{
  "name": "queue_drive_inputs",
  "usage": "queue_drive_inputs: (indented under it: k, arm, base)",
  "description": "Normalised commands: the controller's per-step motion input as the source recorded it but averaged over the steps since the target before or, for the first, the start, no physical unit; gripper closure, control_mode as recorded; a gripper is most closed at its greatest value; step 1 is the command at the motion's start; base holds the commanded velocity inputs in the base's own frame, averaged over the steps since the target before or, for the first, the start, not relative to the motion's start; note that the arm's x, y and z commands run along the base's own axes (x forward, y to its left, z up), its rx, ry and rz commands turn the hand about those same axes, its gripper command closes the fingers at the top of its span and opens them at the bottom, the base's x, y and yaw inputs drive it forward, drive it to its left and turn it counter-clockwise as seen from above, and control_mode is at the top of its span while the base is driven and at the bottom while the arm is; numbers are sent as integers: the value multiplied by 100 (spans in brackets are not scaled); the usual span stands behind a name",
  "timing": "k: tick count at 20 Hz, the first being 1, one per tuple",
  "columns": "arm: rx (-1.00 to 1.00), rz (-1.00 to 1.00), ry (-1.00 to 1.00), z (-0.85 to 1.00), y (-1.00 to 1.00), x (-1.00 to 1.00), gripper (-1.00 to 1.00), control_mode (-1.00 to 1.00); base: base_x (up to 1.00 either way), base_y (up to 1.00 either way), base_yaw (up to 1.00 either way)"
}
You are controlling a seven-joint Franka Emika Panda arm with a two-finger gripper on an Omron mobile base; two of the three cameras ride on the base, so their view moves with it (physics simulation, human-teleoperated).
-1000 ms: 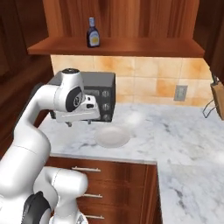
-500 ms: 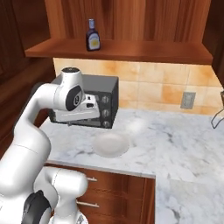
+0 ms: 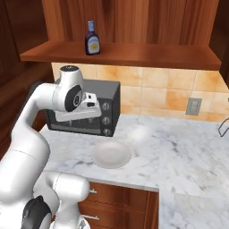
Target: Move the hot dog bun to the plate on the dining table and place the condiment next to that plate. Then navigate to the fridge and take the sausage and place it on the plate as well.
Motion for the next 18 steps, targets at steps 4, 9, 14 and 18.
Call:
queue_drive_inputs:
  k: [4, 9, 14, 18]
  arm:
    - [2, 0, -39, 84, -8, -30, -100, -100]
    - [1, -3, -36, 88, -1, -7, -100, -100]
    - [3, -4, -30, 79, 0, 0, -100, -100]
    - [4, -7, -29, 86, 0, 0, -100, -100]
  base:
    - [0, 0, 0]
    - [0, 0, 0]
    - [0, 0, 0]
    - [0, 0, 0]
